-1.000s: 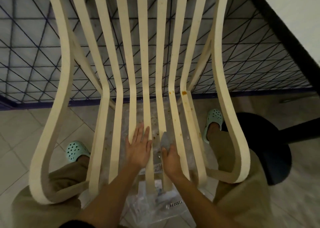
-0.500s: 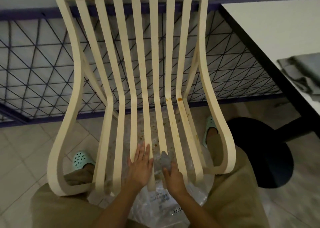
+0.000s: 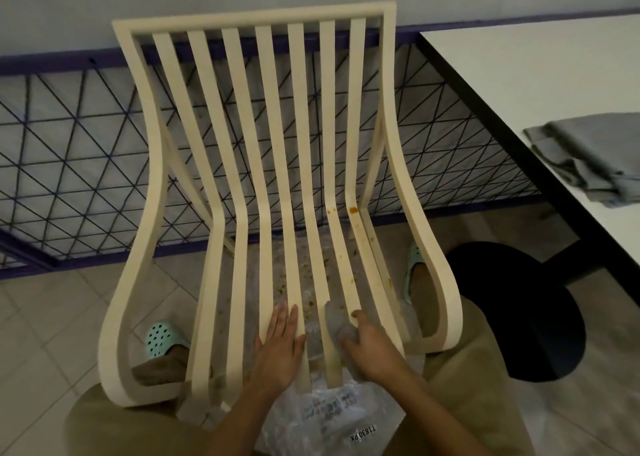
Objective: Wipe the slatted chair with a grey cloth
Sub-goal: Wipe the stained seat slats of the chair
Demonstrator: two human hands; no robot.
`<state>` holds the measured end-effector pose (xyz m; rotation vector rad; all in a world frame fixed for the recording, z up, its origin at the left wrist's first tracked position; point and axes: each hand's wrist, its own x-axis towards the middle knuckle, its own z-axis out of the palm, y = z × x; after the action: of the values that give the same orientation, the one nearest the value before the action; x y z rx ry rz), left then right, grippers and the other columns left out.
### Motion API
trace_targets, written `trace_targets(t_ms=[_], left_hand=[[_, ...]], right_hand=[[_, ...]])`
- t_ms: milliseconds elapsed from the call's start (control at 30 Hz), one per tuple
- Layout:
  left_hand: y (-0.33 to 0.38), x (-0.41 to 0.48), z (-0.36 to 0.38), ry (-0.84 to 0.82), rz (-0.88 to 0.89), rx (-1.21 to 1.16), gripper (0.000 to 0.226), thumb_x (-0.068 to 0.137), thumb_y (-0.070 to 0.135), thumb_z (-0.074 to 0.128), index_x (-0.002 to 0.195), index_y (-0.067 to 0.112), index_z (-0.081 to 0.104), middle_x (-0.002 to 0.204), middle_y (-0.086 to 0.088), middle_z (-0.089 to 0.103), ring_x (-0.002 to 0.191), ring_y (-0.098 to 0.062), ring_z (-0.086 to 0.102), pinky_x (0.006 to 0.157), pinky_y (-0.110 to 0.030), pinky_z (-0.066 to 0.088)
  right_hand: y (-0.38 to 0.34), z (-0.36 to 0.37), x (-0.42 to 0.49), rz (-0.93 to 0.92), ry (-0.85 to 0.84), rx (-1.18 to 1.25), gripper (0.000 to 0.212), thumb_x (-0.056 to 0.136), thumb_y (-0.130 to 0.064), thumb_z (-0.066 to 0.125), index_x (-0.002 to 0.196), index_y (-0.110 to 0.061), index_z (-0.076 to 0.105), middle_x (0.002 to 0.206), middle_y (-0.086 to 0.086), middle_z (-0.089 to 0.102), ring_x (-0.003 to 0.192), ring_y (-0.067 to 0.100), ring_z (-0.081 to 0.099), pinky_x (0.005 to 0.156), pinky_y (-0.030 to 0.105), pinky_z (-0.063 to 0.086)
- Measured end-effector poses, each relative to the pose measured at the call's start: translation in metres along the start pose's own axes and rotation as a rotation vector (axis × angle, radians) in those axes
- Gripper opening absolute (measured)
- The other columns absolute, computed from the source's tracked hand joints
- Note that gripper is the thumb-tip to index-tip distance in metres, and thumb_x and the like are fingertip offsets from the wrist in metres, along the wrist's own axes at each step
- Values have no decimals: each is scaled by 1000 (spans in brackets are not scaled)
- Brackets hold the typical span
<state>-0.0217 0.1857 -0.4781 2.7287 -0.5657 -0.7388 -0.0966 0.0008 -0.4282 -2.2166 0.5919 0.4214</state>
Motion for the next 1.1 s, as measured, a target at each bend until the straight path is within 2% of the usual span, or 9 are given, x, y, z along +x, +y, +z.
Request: trace_targets(t_ms=[133,233,367,467,600,767,900,1000,1100], left_hand=[[1,1,-1,-15,-16,-1,61,103,49,18,153,32,-12,161,8,-18,146,-9,-21,117,-54,4],[4,2,-4,-26,-22,-18,61,104,46,22,155,31,-9,162,8,-15,148,-10,-18,117,-55,6],[11,1,-11,7,1,23,61,104,38,27,156,26,-1,162,6,-16,149,-13,-16,118,-55,5],[18,3,-15,39,90,109,64,102,32,34,156,25,0,161,5,-21,148,-17,-20,119,-55,1],[26,9,-15,-3,100,111,69,101,31,39,156,22,-2,163,6,-10,150,-16,-12,119,-50,-3],[23,19,-10,-12,106,94,68,101,33,40,156,24,0,164,8,-5,150,-14,-8,121,-46,5],[25,20,-12,-9,109,58,68,101,33,40,156,25,1,164,9,-3,150,-14,-6,121,-46,3],[27,22,-14,13,99,27,66,102,31,40,157,24,4,164,7,0,151,-14,-1,121,-44,5],[30,28,-15,33,115,14,63,102,29,40,156,25,9,164,6,4,150,-12,4,122,-46,8]], right_hand=[[1,-29,7,-58,161,-4,27,95,-43,51,109,-21,53,98,3,65,86,18,64,78,34,54],[5,-37,17,-106,217,-82,18,95,-42,52,96,-24,51,93,1,62,84,17,60,77,32,53],[9,-39,27,-147,332,-254,21,94,-39,55,107,-22,56,113,-2,46,104,14,50,93,32,48],[11,-26,28,-155,250,-276,20,93,-31,59,111,-22,56,116,-2,44,98,14,55,88,29,50],[18,-2,27,-192,142,-267,24,90,-17,60,110,-24,51,117,-1,50,93,16,59,83,32,53],[17,-7,38,-254,220,-237,48,92,-30,60,137,-31,45,125,-5,44,109,17,53,99,31,46],[24,-8,46,-267,211,-303,45,94,-39,56,138,-29,50,133,-2,37,121,14,40,105,24,36],[29,3,51,-312,188,-268,48,97,-24,52,145,-22,44,159,0,17,144,20,24,115,25,20],[30,16,50,-365,104,-178,63,96,-1,45,152,-23,29,164,0,9,151,22,10,121,34,16]])
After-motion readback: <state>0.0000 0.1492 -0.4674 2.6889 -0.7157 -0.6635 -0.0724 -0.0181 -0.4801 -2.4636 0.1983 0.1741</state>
